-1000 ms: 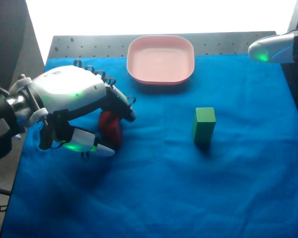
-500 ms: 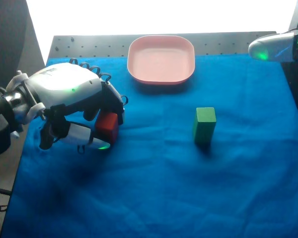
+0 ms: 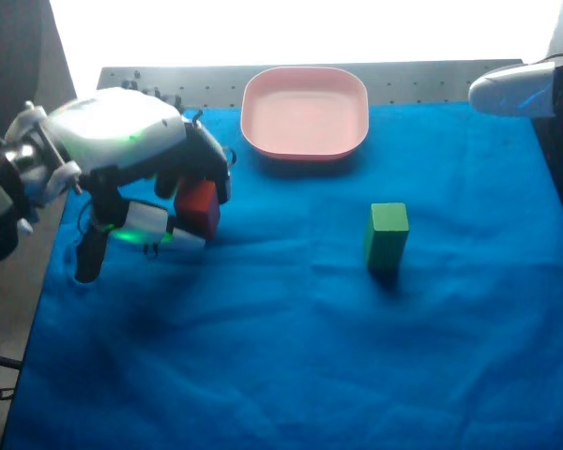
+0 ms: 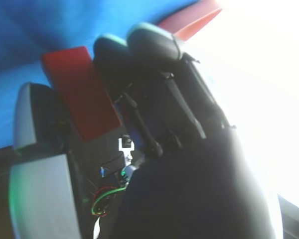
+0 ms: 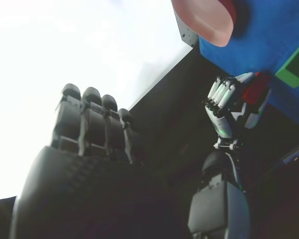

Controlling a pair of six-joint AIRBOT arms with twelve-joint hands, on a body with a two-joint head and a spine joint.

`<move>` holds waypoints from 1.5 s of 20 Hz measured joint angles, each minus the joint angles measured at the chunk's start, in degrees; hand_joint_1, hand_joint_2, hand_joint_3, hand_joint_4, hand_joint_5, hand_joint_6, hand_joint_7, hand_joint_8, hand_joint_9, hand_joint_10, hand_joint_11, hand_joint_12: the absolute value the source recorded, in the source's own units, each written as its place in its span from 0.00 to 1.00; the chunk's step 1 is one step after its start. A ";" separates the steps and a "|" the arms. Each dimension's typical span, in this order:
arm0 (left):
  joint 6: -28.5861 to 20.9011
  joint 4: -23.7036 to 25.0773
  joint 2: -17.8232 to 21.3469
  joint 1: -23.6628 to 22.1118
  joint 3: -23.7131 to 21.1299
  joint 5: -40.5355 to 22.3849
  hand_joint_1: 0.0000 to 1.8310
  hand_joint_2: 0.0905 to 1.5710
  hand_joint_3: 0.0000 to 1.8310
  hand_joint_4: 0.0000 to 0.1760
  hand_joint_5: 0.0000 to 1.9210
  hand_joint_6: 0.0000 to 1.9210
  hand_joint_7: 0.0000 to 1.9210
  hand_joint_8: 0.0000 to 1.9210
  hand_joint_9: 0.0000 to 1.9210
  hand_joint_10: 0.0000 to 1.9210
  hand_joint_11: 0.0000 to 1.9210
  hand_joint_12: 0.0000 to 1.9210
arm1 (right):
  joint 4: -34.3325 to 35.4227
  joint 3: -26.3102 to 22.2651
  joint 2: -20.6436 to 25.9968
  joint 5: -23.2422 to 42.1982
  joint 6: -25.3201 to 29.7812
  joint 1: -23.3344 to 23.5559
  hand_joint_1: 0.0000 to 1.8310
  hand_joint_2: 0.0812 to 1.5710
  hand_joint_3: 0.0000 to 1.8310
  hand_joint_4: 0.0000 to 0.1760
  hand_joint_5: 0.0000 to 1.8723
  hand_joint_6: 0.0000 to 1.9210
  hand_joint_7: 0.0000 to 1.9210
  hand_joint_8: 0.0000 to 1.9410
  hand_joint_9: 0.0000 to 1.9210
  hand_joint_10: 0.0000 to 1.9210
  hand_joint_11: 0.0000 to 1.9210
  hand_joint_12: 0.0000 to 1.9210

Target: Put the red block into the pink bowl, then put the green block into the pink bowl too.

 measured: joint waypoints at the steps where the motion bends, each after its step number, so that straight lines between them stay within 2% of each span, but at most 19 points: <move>1: 0.02 -0.07 0.00 -0.42 0.26 0.02 0.70 0.67 0.00 0.00 0.55 0.34 0.56 0.57 0.51 0.64 0.42 0.88 | 0.00 0.07 -0.02 0.00 0.00 0.00 0.06 0.55 0.00 0.15 0.00 0.00 0.06 0.00 0.04 0.00 0.00 0.09; 2: 0.00 -0.11 0.00 -1.64 0.81 0.24 0.68 0.68 0.00 0.00 0.52 0.41 0.55 0.55 0.51 0.55 0.41 0.78 | 0.00 0.11 -0.02 -0.02 -0.02 0.00 0.07 0.56 0.00 0.19 0.00 0.00 0.05 0.00 0.04 0.00 0.00 0.07; 6: 0.02 -0.96 0.00 -4.42 2.25 0.17 0.67 0.68 0.00 0.00 0.52 0.46 0.54 0.51 0.49 0.46 0.35 0.78 | -0.04 0.28 -0.52 -0.02 -0.02 0.00 0.05 0.56 0.00 0.13 0.00 0.00 0.06 0.00 0.05 0.00 0.00 0.11; 8: 0.00 -1.84 -0.20 -6.14 3.63 0.31 0.68 0.67 0.00 0.00 0.52 0.45 0.56 0.49 0.54 0.37 0.38 0.72 | -0.09 0.33 -0.68 0.00 0.00 0.00 0.05 0.56 0.00 0.00 0.00 0.00 0.07 0.00 0.05 0.00 0.00 0.11; 11: 0.00 -2.38 -0.52 -9.11 5.81 1.05 0.69 0.67 0.00 0.00 0.57 0.32 0.55 0.55 0.53 0.50 0.42 0.81 | -0.46 0.81 -1.27 0.00 -0.04 0.00 0.02 0.59 0.00 0.00 0.00 0.00 0.06 0.00 0.05 0.00 0.00 0.14; 14: 0.00 -2.10 -2.36 -11.56 8.31 3.45 0.69 0.66 0.00 0.00 0.55 0.35 0.59 0.47 0.53 0.46 0.36 0.77 | -0.68 1.16 -1.92 0.02 -0.02 0.00 0.03 0.59 0.00 0.00 0.00 0.00 0.06 0.00 0.04 0.00 0.00 0.13; 15: 0.00 -2.12 -2.86 -12.24 8.98 3.96 0.70 0.65 0.00 0.00 0.56 0.32 0.59 0.49 0.56 0.51 0.41 0.81 | -0.70 1.22 -2.19 0.00 0.00 0.00 0.04 0.59 0.00 0.00 0.00 0.00 0.06 0.00 0.03 0.00 0.00 0.10; 16: 0.00 -2.12 -3.21 -13.00 9.73 4.35 0.64 0.65 0.00 0.00 0.58 0.37 0.53 0.60 0.55 0.75 0.50 0.92 | -1.09 1.29 -2.51 0.00 -0.02 0.00 0.04 0.58 0.00 0.00 0.00 0.00 0.07 0.00 0.04 0.00 0.00 0.11; 18: 0.02 -2.25 -3.48 -14.01 10.84 4.35 0.62 0.65 0.00 0.00 0.58 0.39 0.49 0.67 0.53 0.85 0.52 0.97 | -1.55 1.77 -3.58 0.00 0.00 0.00 0.04 0.58 0.00 0.00 0.00 0.00 0.07 0.00 0.04 0.00 0.00 0.11; 20: 0.00 -2.47 -4.00 -14.23 11.69 4.57 0.68 0.66 0.00 0.00 0.55 0.37 0.59 0.46 0.55 0.46 0.40 0.77 | -2.03 2.25 -4.72 -0.02 0.00 0.00 0.04 0.59 0.00 0.00 0.00 0.00 0.09 0.00 0.05 0.00 0.00 0.15; 21: 0.00 -2.34 -4.59 -14.34 12.37 4.74 0.69 0.65 0.00 0.00 0.57 0.34 0.60 0.44 0.58 0.42 0.43 0.77 | -2.16 2.38 -5.31 0.00 0.00 0.00 0.05 0.60 0.00 0.00 0.00 0.00 0.09 0.00 0.05 0.00 0.00 0.17; 22: 0.02 -2.36 -5.53 -14.67 13.33 4.98 0.70 0.65 0.00 0.00 0.60 0.23 0.59 0.51 0.61 0.66 0.53 0.90 | -2.60 2.47 -5.86 0.02 0.00 0.00 0.07 0.59 0.00 0.00 0.00 0.00 0.08 0.00 0.04 0.00 0.00 0.17; 23: 0.02 -2.34 -6.21 -14.99 13.94 5.31 0.70 0.64 0.00 0.00 0.61 0.24 0.61 0.46 0.60 0.57 0.53 0.77 | -2.97 2.47 -6.19 0.04 0.00 0.00 0.07 0.57 0.00 0.00 0.00 0.00 0.08 0.00 0.03 0.00 0.00 0.17; 24: 0.00 -2.01 -7.17 -15.56 14.82 5.33 0.64 0.63 0.00 0.00 0.63 0.27 0.64 0.49 0.65 0.79 0.61 0.95 | -3.19 2.58 -6.54 0.07 -0.02 0.00 0.07 0.56 0.00 0.00 0.00 0.00 0.09 0.00 0.04 0.00 0.00 0.17; 25: 0.02 -2.05 -8.00 -15.78 15.58 5.18 0.63 0.63 0.00 0.00 0.63 0.29 0.64 0.63 0.68 0.94 0.69 0.99 | -3.37 3.04 -6.80 0.09 -0.02 0.00 0.07 0.56 0.00 0.00 0.00 0.00 0.09 0.00 0.04 0.00 0.00 0.16; 26: 0.00 -2.10 -8.72 -16.00 16.24 4.98 0.63 0.63 0.00 0.00 0.63 0.29 0.63 0.63 0.69 0.94 0.70 1.00 | -3.26 3.28 -7.02 0.07 -0.02 0.00 0.07 0.56 0.00 0.00 0.00 0.00 0.09 0.00 0.04 0.00 0.00 0.16; 27: 0.07 -2.21 -9.42 -16.06 16.72 4.90 0.64 0.63 0.00 0.00 0.63 0.30 0.63 0.77 0.73 0.99 0.76 1.00 | -3.19 3.43 -7.15 0.00 0.00 0.00 0.06 0.57 0.00 0.00 0.00 0.00 0.09 0.00 0.05 0.00 0.00 0.21; 29: 0.04 -2.05 -10.88 -16.06 17.49 4.96 0.64 0.63 0.00 0.00 0.62 0.31 0.62 0.82 0.74 1.00 0.77 1.00 | -3.26 3.63 -7.61 0.00 -0.02 0.00 0.06 0.58 0.00 0.00 0.00 0.00 0.09 0.00 0.05 0.00 0.00 0.23; 30: 0.00 -1.95 -11.78 -16.06 17.88 4.72 0.67 0.65 0.00 0.00 0.58 0.32 0.58 0.57 0.59 0.79 0.59 0.93 | -3.23 3.67 -7.98 0.02 0.00 0.00 0.05 0.56 0.00 0.00 0.00 0.00 0.09 0.00 0.06 0.00 0.00 0.27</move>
